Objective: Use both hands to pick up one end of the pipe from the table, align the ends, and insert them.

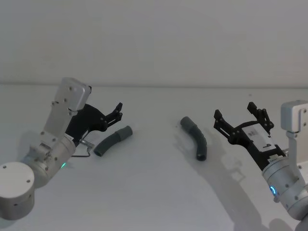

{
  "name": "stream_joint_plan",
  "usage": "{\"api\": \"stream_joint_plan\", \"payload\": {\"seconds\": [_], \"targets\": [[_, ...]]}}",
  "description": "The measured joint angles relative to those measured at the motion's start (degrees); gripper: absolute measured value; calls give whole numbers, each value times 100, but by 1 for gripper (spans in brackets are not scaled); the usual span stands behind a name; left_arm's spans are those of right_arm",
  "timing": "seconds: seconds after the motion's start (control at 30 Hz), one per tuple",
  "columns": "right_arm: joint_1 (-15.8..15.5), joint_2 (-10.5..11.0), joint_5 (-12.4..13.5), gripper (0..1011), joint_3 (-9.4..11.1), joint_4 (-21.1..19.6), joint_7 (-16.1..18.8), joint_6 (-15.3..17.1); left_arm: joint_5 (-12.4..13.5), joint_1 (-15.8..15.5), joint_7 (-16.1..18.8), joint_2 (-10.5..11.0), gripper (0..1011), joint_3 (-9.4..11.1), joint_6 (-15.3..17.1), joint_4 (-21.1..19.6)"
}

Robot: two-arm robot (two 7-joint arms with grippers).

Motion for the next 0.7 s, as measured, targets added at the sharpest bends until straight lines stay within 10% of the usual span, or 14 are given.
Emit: {"api": "stream_joint_plan", "payload": {"seconds": [0.7], "targets": [[0,0,0,1002,0,0,0,0,-468,-668,-1335,511,1001,51,1679,62]]}}
